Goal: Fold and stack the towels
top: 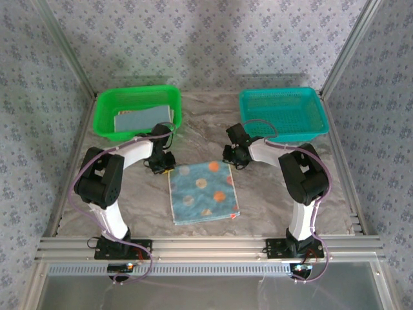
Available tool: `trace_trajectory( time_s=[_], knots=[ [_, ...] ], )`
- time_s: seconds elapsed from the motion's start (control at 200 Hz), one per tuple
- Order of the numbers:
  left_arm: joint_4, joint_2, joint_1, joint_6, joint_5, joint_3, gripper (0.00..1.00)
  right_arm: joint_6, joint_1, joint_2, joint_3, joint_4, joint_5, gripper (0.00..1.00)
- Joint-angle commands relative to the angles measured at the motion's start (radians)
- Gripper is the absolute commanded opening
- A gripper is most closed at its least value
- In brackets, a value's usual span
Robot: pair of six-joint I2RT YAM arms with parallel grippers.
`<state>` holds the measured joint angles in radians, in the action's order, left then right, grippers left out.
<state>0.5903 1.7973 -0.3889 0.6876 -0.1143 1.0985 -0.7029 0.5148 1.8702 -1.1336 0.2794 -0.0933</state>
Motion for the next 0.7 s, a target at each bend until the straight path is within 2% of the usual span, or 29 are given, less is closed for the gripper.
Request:
trace_trajectory(
  time_s=[0.0, 0.095, 0.185, 0.695],
  knots=[
    [-0.030, 0.017, -0.028, -0.013, -0.036, -0.007, 0.11, -0.002, -0.008, -0.012, 0.011, 0.001, -0.005, 0.07],
    [-0.029, 0.007, -0.031, -0.019, -0.038, -0.002, 0.08, 0.012, -0.014, -0.031, 0.012, -0.007, -0.004, 0.00],
    [-0.021, -0.002, -0.034, -0.025, -0.039, 0.013, 0.00, 0.031, -0.019, -0.051, 0.011, -0.012, -0.005, 0.00],
    [0.034, -0.100, -0.036, -0.099, -0.007, 0.098, 0.00, 0.122, -0.054, -0.152, 0.027, -0.056, -0.039, 0.00]
  ],
)
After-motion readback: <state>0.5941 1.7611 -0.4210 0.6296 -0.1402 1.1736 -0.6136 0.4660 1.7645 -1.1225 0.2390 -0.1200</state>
